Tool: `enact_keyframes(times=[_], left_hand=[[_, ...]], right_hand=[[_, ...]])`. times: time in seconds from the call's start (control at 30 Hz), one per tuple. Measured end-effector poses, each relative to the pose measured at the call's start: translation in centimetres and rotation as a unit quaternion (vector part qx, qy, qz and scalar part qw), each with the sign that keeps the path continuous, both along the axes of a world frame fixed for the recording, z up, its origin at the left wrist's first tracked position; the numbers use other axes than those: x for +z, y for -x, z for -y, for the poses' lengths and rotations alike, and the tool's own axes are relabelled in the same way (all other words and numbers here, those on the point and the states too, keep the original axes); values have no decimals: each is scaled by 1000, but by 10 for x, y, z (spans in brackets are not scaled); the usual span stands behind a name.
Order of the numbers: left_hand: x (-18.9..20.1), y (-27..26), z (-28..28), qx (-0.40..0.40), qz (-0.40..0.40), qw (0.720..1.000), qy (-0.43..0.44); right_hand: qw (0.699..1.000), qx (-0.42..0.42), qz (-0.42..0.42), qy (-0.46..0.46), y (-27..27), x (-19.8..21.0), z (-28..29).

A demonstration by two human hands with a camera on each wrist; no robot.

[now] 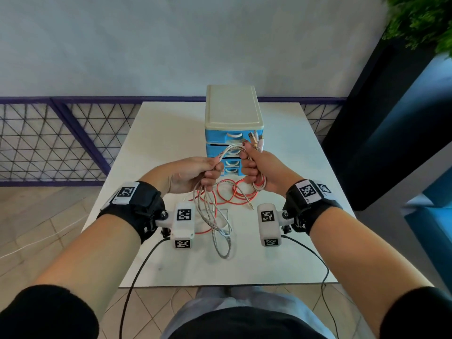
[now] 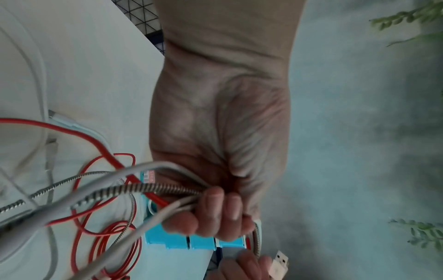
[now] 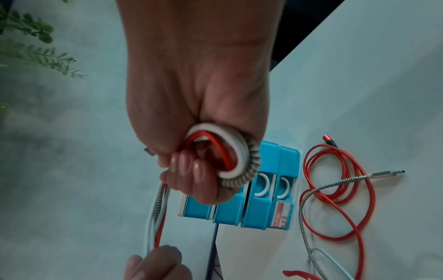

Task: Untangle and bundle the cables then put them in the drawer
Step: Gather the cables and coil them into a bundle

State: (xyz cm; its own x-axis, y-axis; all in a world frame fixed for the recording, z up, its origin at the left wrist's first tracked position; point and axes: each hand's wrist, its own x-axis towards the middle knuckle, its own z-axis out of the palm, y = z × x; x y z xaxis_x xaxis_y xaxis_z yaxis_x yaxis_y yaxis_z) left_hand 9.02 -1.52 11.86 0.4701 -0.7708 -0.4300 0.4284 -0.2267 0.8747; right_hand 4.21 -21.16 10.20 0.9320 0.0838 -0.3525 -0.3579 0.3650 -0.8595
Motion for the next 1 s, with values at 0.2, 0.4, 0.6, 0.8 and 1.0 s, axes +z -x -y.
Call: enact_keyframes(times=[0.2, 0.4, 0.6, 0.8, 1.0], left_hand=[[3, 11, 22, 58, 218, 967, -117], [0, 32, 51, 58, 542, 778, -313], [3, 52, 72, 61, 565, 744, -352], [11, 51, 71, 57, 425, 861, -274], [15, 28, 51, 11, 254, 962, -104]], right_hand=[[1000, -19, -22, -7, -2, -5, -3], [996, -45, -43, 64, -11, -8, -10], [998, 50, -43, 1, -9, -3, -13], [998, 4, -61, 25, -12, 2, -12], [997, -72, -17, -3, -21, 10, -16]])
